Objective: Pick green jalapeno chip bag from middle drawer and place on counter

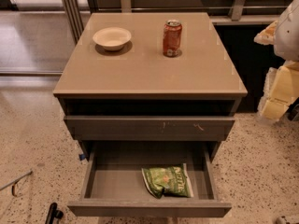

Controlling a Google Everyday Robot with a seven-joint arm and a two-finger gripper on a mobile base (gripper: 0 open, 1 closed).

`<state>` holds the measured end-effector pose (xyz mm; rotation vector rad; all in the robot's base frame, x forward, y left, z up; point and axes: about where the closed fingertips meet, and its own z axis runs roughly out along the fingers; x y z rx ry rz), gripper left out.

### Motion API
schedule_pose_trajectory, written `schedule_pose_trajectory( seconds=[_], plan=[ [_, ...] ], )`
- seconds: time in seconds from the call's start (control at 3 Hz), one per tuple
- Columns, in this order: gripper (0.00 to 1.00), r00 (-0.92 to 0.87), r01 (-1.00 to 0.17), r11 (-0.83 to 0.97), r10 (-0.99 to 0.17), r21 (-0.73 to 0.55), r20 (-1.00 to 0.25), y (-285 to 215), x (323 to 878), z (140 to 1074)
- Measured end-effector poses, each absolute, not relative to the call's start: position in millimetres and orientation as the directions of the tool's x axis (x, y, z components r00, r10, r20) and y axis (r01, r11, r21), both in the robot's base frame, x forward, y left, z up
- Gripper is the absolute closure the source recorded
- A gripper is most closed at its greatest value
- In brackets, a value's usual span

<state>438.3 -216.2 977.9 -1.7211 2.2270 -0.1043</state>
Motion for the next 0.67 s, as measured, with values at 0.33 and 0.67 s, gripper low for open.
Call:
schedule_pose_trajectory(
  seconds=[0.33,0.67],
  plan=[
    [0.00,-0.220,-0.929,0.270,-0.953,-0.252,-0.209,-216.2,438.3,977.9],
    [0.19,-0.227,-0.925,0.280,-0.949,-0.255,-0.217,-216.8,440.3,973.0]
  ],
)
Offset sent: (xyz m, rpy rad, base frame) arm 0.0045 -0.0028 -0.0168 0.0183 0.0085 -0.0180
